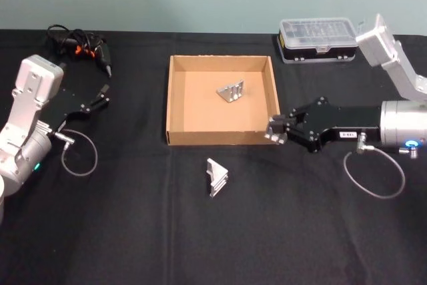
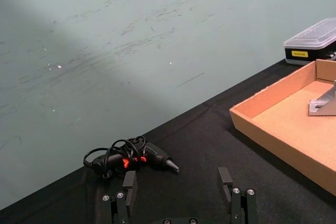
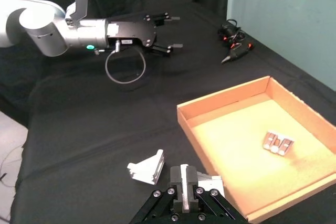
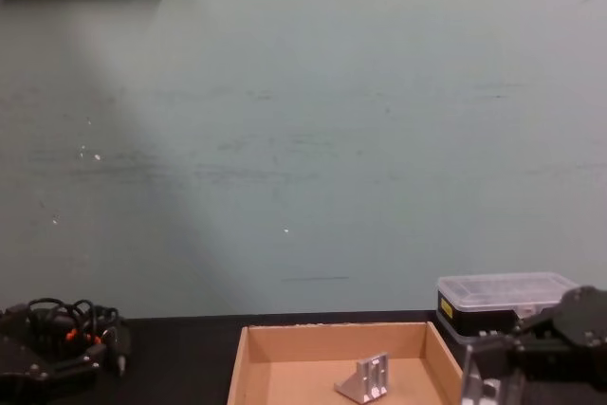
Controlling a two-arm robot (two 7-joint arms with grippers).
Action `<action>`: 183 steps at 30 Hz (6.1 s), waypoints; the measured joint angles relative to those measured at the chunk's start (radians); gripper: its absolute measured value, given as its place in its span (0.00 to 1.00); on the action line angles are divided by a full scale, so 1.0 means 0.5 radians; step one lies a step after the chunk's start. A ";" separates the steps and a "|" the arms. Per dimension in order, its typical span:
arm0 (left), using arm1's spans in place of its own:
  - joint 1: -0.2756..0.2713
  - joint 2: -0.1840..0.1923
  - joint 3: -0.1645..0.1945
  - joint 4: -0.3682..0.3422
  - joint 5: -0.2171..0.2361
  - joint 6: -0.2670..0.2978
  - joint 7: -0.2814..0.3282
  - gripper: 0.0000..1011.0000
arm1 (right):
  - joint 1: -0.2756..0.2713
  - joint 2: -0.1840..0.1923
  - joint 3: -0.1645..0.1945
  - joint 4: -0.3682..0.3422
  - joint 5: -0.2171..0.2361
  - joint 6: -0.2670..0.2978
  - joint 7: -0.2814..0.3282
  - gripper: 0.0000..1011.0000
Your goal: Use one hand to pick up the angle iron from the table and place it into the box.
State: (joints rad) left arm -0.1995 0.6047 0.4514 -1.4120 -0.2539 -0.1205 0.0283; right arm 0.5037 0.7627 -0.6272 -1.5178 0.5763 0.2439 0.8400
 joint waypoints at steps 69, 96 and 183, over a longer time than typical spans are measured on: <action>0.000 0.000 0.000 0.000 0.000 0.000 0.000 0.99 | 0.617 -0.871 -0.217 1.395 -0.438 -0.110 -0.046 0.06; 0.000 0.000 0.000 0.000 0.000 0.000 0.000 0.99 | 0.615 -0.875 -0.213 1.395 -0.444 -0.109 -0.048 0.39; 0.000 0.000 0.000 0.000 0.000 0.000 0.000 0.99 | -0.050 -0.476 -0.295 0.365 -0.336 -0.160 -0.151 0.99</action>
State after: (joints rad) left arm -0.1995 0.6047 0.4514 -1.4120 -0.2539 -0.1205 0.0283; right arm 0.4788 0.5245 -0.7745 -1.3356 0.4083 0.1637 0.7646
